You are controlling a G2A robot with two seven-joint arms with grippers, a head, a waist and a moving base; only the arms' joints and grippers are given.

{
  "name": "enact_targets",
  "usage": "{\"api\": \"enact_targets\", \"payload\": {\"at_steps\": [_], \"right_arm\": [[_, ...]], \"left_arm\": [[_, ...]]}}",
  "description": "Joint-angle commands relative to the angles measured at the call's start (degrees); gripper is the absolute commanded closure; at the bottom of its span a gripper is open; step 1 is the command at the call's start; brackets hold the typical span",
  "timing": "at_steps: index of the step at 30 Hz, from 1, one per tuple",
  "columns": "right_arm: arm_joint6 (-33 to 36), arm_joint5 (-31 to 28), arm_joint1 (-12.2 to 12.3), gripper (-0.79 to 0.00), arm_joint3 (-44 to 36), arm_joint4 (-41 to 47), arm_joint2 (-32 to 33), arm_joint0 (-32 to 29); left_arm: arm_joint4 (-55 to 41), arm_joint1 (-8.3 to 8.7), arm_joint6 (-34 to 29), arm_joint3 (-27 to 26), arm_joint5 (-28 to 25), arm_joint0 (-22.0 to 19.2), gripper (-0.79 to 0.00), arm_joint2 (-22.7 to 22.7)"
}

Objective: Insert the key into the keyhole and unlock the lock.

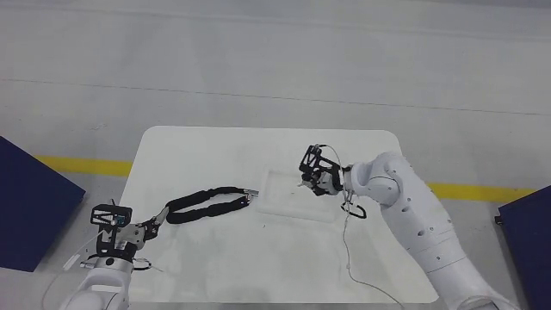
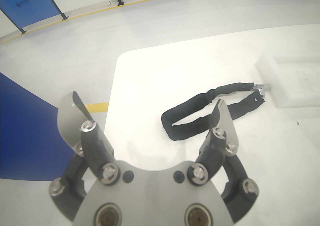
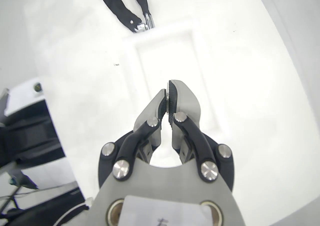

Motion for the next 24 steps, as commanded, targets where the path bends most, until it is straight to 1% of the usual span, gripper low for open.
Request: {"api": "enact_targets", "payload": {"at_steps": [1,6,9,10,17,22,24], "right_arm": [[3.7,3.0,0.7,0.0,-1.7,8.9,3.3,-2.6],[10.1,10.4,2.8,0.0,-6.1,24.6,12.2,-10.7],[11.6,12.7,3.8,0.0,-8.3,32.6,17.0,-16.0],[12.0,13.0,4.0,0.0,-8.8,34.2,18.0,-17.2],[16.7,13.9,5.6,0.0,-13.4,54.2,27.0,-28.2],[20.7,12.3,6.2,0.0,-16.2,67.8,30.7,-33.8],[22.1,11.8,6.4,0.0,-16.7,71.1,31.5,-34.9]], "left_arm": [[0.0,0.0,0.0,0.0,0.0,0.0,-0.785,0.0],[0.0,0.0,0.0,0.0,0.0,0.0,-0.785,0.0],[0.0,0.0,0.0,0.0,0.0,0.0,-0.785,0.0],[0.0,0.0,0.0,0.0,0.0,0.0,-0.785,0.0],[0.0,0.0,0.0,0.0,0.0,0.0,-0.785,0.0],[0.0,0.0,0.0,0.0,0.0,0.0,-0.785,0.0],[0.0,0.0,0.0,0.0,0.0,0.0,-0.785,0.0]]}}
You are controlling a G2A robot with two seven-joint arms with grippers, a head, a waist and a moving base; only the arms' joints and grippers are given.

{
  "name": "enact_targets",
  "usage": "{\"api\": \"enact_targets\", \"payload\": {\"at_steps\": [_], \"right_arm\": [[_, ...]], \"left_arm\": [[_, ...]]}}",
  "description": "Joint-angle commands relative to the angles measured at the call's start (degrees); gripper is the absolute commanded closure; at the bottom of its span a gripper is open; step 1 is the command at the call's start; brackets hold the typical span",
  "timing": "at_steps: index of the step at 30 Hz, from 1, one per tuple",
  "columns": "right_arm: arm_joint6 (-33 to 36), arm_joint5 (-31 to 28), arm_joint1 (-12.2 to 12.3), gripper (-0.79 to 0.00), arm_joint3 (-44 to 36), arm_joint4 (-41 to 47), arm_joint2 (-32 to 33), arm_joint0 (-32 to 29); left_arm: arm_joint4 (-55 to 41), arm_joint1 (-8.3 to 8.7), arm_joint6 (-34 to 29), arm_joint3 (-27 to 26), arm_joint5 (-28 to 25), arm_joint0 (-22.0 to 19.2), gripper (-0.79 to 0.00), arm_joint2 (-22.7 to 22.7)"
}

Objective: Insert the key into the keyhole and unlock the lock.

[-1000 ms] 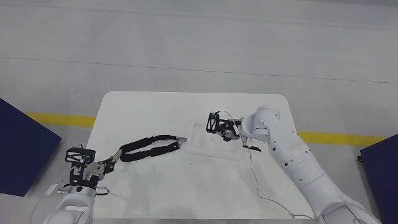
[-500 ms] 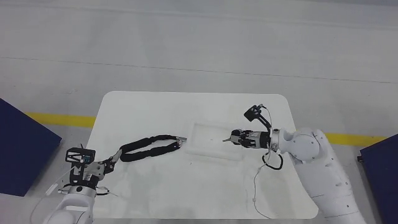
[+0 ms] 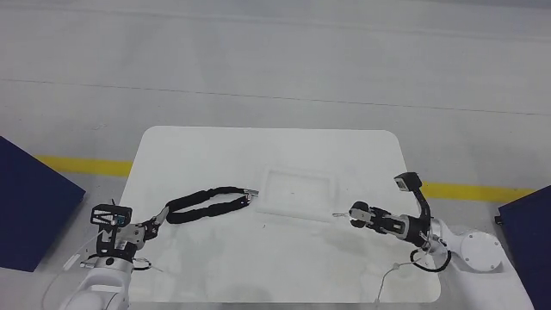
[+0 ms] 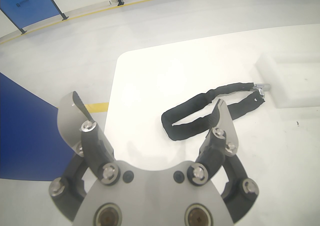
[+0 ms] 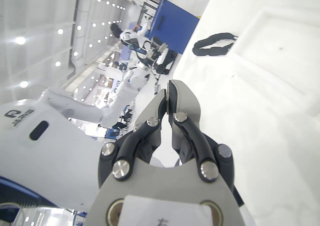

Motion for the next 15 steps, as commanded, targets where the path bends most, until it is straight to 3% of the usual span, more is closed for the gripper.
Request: {"api": "enact_targets", "payload": {"at_steps": [1,15], "right_arm": [[1.4,-0.5,0.2,0.0,-0.4,3.8,0.8,-1.1],[2.1,-0.4,0.7,0.0,-2.5,6.9,1.8,-3.4]], "left_arm": [[0.0,0.0,0.0,0.0,0.0,0.0,-0.785,0.0],[0.0,0.0,0.0,0.0,0.0,0.0,-0.785,0.0]]}}
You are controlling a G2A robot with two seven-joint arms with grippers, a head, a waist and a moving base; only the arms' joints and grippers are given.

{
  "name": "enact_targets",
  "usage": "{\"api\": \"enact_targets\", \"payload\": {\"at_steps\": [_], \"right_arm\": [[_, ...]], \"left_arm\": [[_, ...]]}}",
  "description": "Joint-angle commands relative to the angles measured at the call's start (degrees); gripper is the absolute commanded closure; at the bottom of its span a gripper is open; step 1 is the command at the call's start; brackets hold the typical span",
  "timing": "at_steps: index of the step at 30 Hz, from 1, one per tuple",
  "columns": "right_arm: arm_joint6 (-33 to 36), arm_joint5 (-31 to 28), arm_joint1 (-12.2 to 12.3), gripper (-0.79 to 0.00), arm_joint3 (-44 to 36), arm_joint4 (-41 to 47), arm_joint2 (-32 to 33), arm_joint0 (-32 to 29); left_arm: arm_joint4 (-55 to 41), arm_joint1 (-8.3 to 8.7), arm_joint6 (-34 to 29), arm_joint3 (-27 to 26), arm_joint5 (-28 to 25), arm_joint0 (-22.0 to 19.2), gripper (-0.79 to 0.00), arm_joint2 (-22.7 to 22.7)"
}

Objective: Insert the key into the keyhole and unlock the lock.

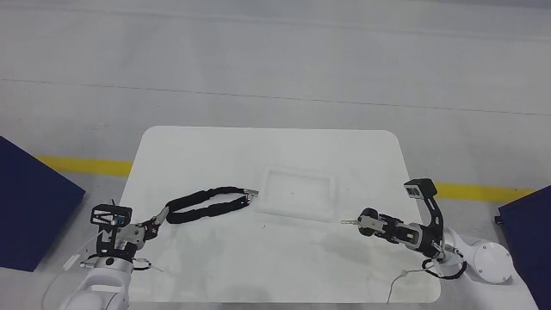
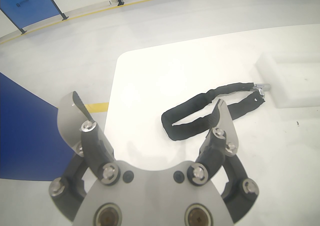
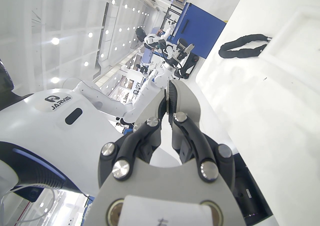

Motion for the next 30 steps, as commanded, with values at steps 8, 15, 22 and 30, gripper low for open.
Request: {"api": "enact_targets", "payload": {"at_steps": [8,15,22,30], "right_arm": [[0.0,0.0,0.0,0.0,0.0,0.0,0.0,0.0],[0.0,0.0,0.0,0.0,0.0,0.0,0.0,0.0],[0.0,0.0,0.0,0.0,0.0,0.0,0.0,0.0],[0.0,0.0,0.0,0.0,0.0,0.0,0.0,0.0]], "left_arm": [[2.8,0.32,-0.9,-1.2,-4.3,-2.6,-0.785,-0.5],[4.3,0.89,-10.5,-0.4,-16.3,-11.4,-0.785,1.9],[6.9,0.91,-20.8,6.5,-28.6,-23.9,-0.785,9.6],[8.9,-0.12,-24.9,19.5,-38.5,-37.7,-0.785,19.7]]}}
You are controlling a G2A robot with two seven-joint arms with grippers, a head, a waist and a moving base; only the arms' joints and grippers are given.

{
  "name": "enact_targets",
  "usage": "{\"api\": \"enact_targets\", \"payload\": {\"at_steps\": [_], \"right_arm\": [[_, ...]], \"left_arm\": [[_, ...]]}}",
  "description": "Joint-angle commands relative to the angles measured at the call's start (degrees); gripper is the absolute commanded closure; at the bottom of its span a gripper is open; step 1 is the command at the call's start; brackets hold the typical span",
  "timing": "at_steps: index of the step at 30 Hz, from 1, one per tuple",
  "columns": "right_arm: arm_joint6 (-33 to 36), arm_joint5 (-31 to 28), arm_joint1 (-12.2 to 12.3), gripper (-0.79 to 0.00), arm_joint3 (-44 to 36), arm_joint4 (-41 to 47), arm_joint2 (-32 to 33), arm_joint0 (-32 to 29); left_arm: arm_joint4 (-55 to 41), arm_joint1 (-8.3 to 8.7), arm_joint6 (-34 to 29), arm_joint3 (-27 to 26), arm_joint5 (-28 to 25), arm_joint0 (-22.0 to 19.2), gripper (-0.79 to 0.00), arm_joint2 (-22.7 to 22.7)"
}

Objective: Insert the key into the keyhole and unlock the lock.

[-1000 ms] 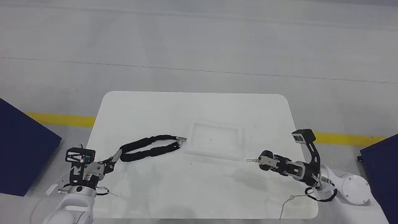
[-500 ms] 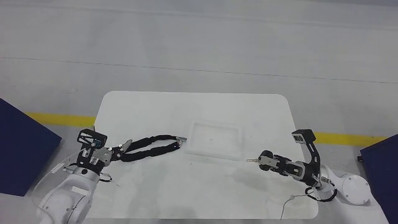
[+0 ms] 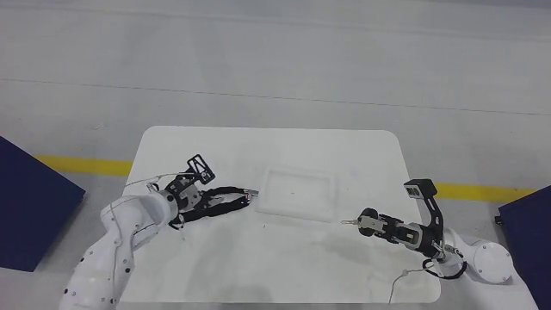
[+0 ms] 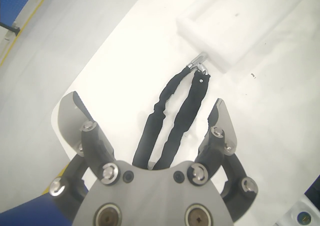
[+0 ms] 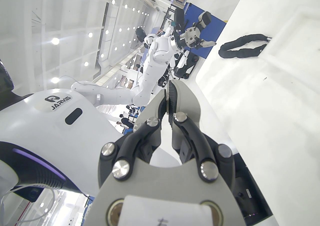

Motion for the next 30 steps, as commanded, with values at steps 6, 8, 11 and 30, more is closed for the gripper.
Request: {"api": "enact_targets", "payload": {"at_steps": [6,8,11,30], "right_arm": [[0.0,0.0,0.0,0.0,0.0,0.0,0.0,0.0],[0.0,0.0,0.0,0.0,0.0,0.0,0.0,0.0],[0.0,0.0,0.0,0.0,0.0,0.0,0.0,0.0],[0.0,0.0,0.0,0.0,0.0,0.0,0.0,0.0]], "left_arm": [[-3.3,-1.33,-2.3,12.0,-8.9,-9.9,-0.785,7.2],[-4.5,-1.79,-3.8,15.6,-11.5,-12.3,-0.785,9.2],[-5.6,-2.54,-5.3,20.4,-14.1,-16.0,-0.785,12.0],[-2.1,-8.6,2.1,47.6,-8.0,-30.3,-0.699,25.4]]}}
